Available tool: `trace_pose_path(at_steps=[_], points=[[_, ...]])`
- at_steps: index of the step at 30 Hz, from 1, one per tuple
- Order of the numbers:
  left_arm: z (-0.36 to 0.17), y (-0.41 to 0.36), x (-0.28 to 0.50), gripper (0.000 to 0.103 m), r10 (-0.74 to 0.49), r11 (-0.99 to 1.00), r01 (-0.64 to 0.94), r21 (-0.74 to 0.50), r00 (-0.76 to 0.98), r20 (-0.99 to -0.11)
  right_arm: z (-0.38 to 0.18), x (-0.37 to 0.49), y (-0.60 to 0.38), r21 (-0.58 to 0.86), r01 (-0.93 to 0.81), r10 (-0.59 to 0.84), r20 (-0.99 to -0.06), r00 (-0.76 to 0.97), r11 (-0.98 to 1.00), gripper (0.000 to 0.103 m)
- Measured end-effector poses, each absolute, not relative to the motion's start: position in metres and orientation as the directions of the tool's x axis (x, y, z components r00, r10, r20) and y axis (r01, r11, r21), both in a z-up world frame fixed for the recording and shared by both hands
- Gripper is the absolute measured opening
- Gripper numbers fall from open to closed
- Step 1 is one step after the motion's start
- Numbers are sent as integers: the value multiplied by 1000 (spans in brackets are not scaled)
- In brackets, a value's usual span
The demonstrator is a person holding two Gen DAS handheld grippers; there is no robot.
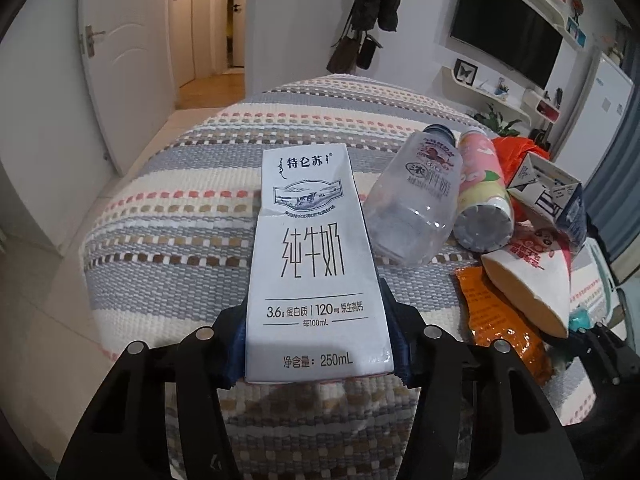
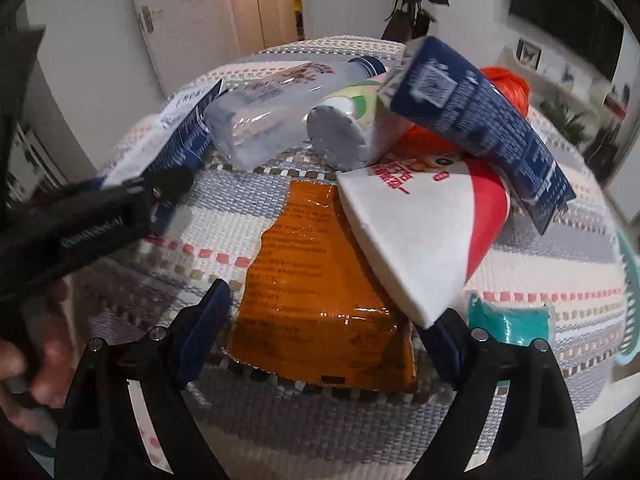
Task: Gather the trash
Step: 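Grasp the white milk carton with the left tool while the right tool grasps the orange snack bag, then carry both items over the blue basket and open both tools to drop them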
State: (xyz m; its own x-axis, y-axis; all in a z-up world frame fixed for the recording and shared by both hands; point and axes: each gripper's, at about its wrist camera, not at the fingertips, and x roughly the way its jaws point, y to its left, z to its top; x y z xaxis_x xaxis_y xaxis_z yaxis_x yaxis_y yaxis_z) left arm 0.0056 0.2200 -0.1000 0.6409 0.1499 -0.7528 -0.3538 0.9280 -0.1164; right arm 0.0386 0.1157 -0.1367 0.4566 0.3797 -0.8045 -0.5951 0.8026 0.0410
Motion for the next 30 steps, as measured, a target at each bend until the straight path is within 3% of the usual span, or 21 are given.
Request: trace_pose_path(at_steps=[2, 6, 9, 18, 30], points=[[-99, 221, 2, 53, 151, 928, -353, -121, 652, -743, -137, 36, 117, 33, -602, 381, -802, 460, 798, 80], [-90, 219, -6, 53, 149, 928, -347, -135, 679, -719, -134, 34, 112, 36, -625, 401, -796, 455, 780, 57], [-83, 216, -10, 53, 150, 930, -340, -137, 693, -705, -131, 32, 108, 52, -637, 423, -788, 447, 769, 47], [-55, 199, -27, 53, 132, 940, -299, -164, 762, -635, -91, 13, 82, 151, -684, 562, -706, 431, 714, 46], [-8, 147, -16, 53, 39, 967, -164, -193, 851, -524, -34, 32, 14, 261, -633, 637, -599, 486, 729, 46]])
